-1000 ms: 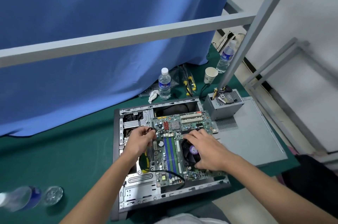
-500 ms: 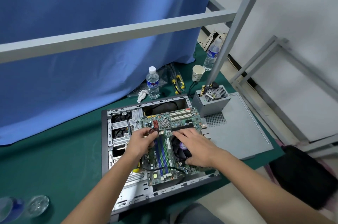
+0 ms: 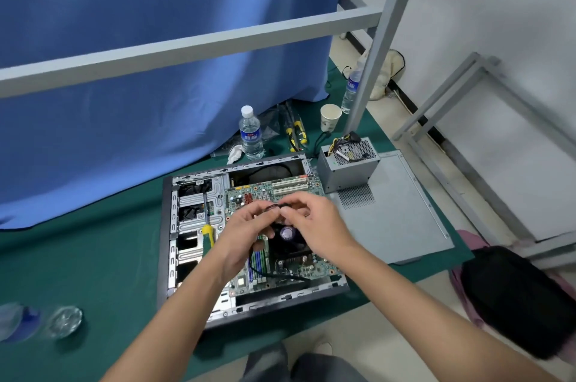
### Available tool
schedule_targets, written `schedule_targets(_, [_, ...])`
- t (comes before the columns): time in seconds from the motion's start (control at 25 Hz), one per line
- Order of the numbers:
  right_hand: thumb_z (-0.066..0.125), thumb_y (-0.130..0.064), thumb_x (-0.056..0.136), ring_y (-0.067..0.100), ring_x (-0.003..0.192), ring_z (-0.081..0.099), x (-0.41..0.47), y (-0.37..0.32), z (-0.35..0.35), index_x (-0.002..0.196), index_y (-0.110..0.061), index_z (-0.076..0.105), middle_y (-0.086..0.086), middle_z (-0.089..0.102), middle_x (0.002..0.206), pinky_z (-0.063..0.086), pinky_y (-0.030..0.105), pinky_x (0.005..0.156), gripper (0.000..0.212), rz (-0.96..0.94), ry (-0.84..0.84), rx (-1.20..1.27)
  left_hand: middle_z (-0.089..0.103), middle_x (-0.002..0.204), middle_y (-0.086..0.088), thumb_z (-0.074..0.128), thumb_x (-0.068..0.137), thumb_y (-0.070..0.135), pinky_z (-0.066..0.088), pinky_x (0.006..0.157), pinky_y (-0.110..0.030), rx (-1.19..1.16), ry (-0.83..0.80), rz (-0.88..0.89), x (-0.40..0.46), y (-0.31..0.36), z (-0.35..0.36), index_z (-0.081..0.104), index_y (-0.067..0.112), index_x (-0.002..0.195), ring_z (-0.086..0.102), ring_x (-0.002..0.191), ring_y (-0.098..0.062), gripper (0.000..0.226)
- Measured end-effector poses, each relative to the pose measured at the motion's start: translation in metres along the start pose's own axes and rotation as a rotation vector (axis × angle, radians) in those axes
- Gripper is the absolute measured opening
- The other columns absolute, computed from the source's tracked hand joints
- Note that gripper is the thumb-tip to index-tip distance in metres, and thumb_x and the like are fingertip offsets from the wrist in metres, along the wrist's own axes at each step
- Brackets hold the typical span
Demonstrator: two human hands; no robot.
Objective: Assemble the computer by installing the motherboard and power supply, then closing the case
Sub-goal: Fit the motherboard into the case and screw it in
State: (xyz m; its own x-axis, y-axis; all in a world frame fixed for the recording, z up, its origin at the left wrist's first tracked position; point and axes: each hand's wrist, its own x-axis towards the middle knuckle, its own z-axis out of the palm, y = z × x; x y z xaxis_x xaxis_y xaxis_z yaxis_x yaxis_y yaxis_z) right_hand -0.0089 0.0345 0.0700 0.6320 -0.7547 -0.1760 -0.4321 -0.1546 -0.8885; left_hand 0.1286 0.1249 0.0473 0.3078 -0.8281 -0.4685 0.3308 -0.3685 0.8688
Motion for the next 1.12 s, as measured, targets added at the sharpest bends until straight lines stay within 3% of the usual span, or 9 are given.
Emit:
schedule_targets(0.08, [0.064,-0.018,0.094,0.0,0.081,0.067,0.001,0.001,-0.008,0.107,-0.026,0.069,-0.012,0.07,0.092,0.055,0.019,0.078,0.015,-0.009,0.006,-0.002,0.064,0.077,0.014,0.07,0.091,0.021,0.036,0.046,-0.016,0.102,0.08,0.102,-0.006,0.001,0.003,0.068,0.024,0.099,0.054,0.058,-0.004,0.008])
schedule_targets(0.16, [0.066,-0.014,0.093,0.003,0.089,0.065,0.002,0.002,-0.01,0.107,-0.022,0.072,-0.012,0.066,0.098,0.051,0.015,0.085,0.018,-0.047,0.029,-0.068,0.062,0.073,0.013,0.07,0.091,0.019,0.04,0.047,-0.016,0.216,0.155,0.238,-0.01,0.003,0.002,0.068,0.023,0.094,0.053,0.058,-0.004,0.005])
schedule_targets(0.28, [0.065,-0.01,0.093,0.004,0.094,0.061,0.001,0.001,-0.009,0.108,-0.021,0.074,-0.013,0.062,0.102,0.045,0.01,0.085,0.021,-0.077,0.047,-0.101,0.062,0.069,0.004,0.068,0.093,0.029,0.048,0.056,-0.032,0.423,0.192,0.343,-0.015,0.005,-0.001,0.072,0.027,0.085,0.054,0.062,-0.018,0.009])
schedule_targets(0.36, [0.064,-0.01,0.094,0.001,0.093,0.06,0.007,-0.001,-0.013,0.106,-0.024,0.074,-0.014,0.064,0.101,0.045,0.012,0.086,0.021,-0.065,0.034,-0.076,0.068,0.075,0.006,0.065,0.094,0.031,0.053,0.065,-0.037,0.541,0.18,0.355,-0.01,0.01,-0.006,0.074,0.027,0.084,0.062,0.07,-0.017,0.014])
schedule_targets(0.56, [0.058,-0.004,0.096,0.008,0.078,0.066,0.024,-0.006,-0.015,0.094,-0.029,0.07,0.003,0.072,0.092,0.056,0.024,0.076,0.027,0.1,-0.038,0.236,0.074,0.083,0.0,0.059,0.099,0.026,0.051,0.064,-0.023,0.343,-0.09,0.095,0.007,0.025,-0.015,0.077,0.022,0.088,0.066,0.075,-0.009,0.021])
schedule_targets(0.68, [0.063,-0.002,0.093,0.01,0.072,0.066,0.035,-0.008,-0.013,0.099,-0.019,0.068,0.003,0.074,0.082,0.055,0.024,0.07,0.019,0.151,-0.072,0.338,0.07,0.079,-0.001,0.061,0.097,0.019,0.051,0.072,-0.016,0.319,-0.025,0.212,0.018,0.03,-0.023,0.07,0.023,0.108,0.069,0.081,-0.012,0.014])
schedule_targets(0.76, [0.067,-0.003,0.09,0.009,0.069,0.066,0.044,-0.011,-0.01,0.1,-0.015,0.067,0.002,0.073,0.075,0.053,0.023,0.067,0.015,0.173,-0.071,0.347,0.069,0.081,0.0,0.063,0.096,0.019,0.055,0.08,-0.023,0.365,-0.032,0.288,0.025,0.033,-0.03,0.065,0.026,0.112,0.072,0.086,-0.015,0.017])
schedule_targets(0.92, [0.071,-0.001,0.086,0.011,0.068,0.067,0.052,-0.018,0.003,0.095,-0.012,0.068,0.001,0.07,0.07,0.052,0.02,0.065,0.015,0.15,-0.046,0.345,0.07,0.079,0.001,0.059,0.099,0.019,0.049,0.057,-0.02,0.431,-0.017,0.345,0.034,0.035,-0.039,0.066,0.017,0.092,0.063,0.062,-0.009,0.01])
schedule_targets(1.12, [0.07,0.002,0.086,0.012,0.074,0.067,0.055,-0.016,0.021,0.089,-0.019,0.072,-0.001,0.071,0.076,0.056,0.022,0.073,0.022,0.133,-0.005,0.346,0.065,0.07,0.004,0.055,0.101,0.02,0.038,0.051,-0.021,0.259,-0.075,0.137,0.041,0.026,-0.05,0.063,0.012,0.085,0.053,0.054,-0.008,0.02])
